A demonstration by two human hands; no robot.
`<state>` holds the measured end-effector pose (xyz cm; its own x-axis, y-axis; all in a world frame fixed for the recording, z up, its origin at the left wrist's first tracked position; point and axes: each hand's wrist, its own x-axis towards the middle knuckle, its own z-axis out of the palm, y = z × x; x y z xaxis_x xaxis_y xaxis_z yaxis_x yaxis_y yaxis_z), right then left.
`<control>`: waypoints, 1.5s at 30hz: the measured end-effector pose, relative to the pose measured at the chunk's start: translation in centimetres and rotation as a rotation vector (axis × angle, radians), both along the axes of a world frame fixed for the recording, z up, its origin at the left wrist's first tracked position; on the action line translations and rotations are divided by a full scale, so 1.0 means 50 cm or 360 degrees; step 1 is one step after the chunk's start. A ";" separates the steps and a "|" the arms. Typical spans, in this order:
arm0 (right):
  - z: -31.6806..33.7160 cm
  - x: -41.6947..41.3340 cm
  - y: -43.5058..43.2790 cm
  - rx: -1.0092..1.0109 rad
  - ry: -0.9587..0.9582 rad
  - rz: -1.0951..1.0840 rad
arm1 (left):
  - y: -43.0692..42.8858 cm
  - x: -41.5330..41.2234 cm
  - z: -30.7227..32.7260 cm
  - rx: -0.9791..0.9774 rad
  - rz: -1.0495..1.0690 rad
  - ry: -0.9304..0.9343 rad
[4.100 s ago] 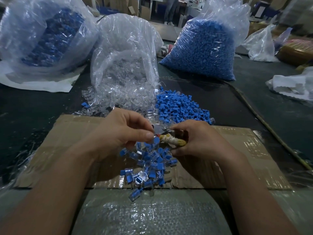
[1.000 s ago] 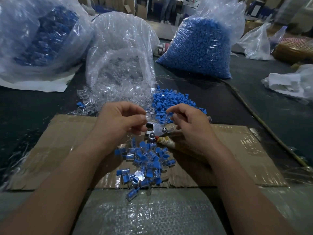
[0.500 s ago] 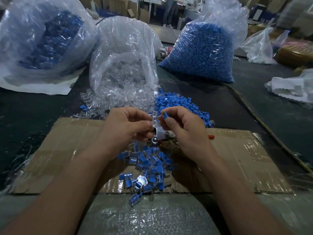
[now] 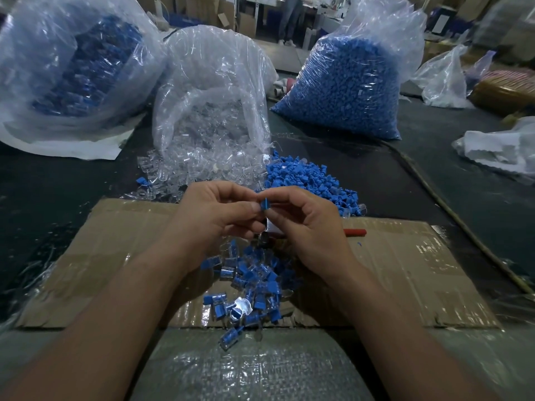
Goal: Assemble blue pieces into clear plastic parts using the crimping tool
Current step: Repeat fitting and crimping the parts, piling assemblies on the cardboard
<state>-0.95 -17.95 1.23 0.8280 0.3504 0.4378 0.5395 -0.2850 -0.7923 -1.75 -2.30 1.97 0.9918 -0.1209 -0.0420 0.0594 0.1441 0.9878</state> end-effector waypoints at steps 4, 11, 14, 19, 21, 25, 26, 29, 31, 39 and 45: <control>0.000 -0.001 -0.002 -0.0004 0.0014 0.0006 | 0.000 -0.001 -0.001 0.0003 0.0007 0.0010; 0.003 -0.004 -0.004 -0.0006 0.0032 0.0024 | 0.000 -0.002 0.000 -0.0026 0.0002 0.0022; 0.003 -0.004 -0.004 -0.0020 0.0031 0.0024 | 0.000 -0.001 -0.001 0.0014 0.0016 0.0021; 0.004 -0.004 -0.003 0.0024 0.0075 0.0054 | -0.001 -0.002 0.002 0.0064 0.0037 -0.0015; 0.005 -0.006 -0.002 0.0015 0.0046 0.0055 | -0.001 -0.002 0.002 0.0086 0.0038 -0.0029; 0.008 -0.005 -0.002 0.0048 0.0123 0.0030 | 0.000 -0.001 0.002 0.0092 0.0053 -0.0050; 0.009 -0.005 -0.002 0.0055 0.0168 0.0024 | -0.001 -0.001 0.001 0.0098 0.0050 -0.0060; 0.011 -0.006 -0.004 0.0015 0.0237 0.0012 | -0.003 -0.003 0.001 0.0146 0.0027 -0.0089; 0.012 -0.006 -0.004 -0.0006 0.0240 0.0002 | -0.004 -0.005 0.001 0.0160 0.0016 -0.0095; 0.009 -0.006 -0.006 0.0017 0.0217 0.0031 | -0.004 -0.003 0.000 0.0138 0.0034 -0.0088; 0.006 -0.007 -0.007 0.0051 0.0093 0.0055 | -0.003 0.001 0.000 0.0108 0.0034 -0.0069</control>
<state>-1.31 -18.30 1.51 0.8400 0.3659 0.4007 0.5013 -0.2407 -0.8311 -1.69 -2.48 1.96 0.9952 -0.0979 -0.0064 0.0140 0.0776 0.9969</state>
